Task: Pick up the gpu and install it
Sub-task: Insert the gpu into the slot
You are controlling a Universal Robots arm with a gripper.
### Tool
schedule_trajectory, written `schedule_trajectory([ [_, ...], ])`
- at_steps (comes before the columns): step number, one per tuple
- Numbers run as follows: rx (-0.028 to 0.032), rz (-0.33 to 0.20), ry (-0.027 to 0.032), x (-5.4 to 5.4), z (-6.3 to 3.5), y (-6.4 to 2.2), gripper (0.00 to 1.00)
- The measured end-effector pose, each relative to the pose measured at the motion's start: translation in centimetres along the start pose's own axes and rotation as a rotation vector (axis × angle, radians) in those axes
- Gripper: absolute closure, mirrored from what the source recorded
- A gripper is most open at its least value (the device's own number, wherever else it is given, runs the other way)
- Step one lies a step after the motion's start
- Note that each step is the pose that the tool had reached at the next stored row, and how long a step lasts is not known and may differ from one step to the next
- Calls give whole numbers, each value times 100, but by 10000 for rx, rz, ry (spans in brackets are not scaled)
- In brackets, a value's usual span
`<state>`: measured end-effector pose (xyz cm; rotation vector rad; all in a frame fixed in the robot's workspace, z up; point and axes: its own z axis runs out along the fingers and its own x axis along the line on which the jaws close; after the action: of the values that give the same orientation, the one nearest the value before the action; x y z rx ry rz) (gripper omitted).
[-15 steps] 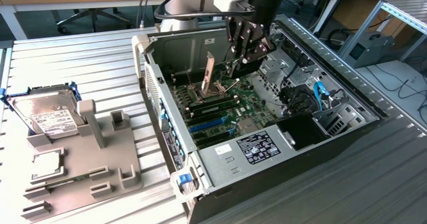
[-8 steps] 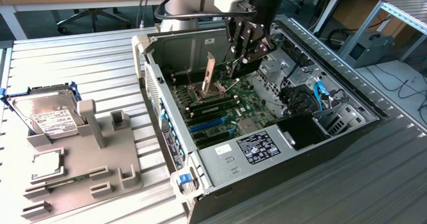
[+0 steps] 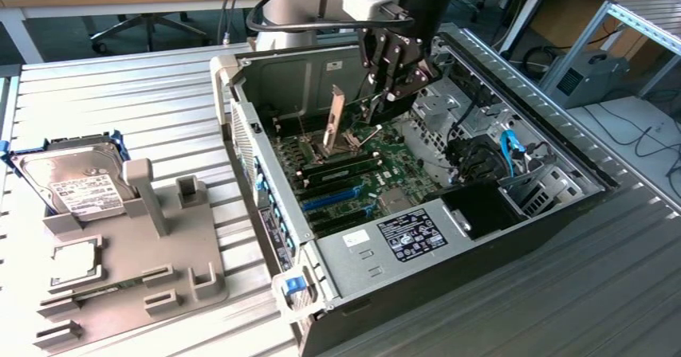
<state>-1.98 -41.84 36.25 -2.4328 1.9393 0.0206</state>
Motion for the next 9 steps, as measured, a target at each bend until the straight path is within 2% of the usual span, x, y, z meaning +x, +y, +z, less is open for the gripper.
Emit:
schedule_trajectory([
  [9, -11, -374, -5, 0, 0, 0, 74],
])
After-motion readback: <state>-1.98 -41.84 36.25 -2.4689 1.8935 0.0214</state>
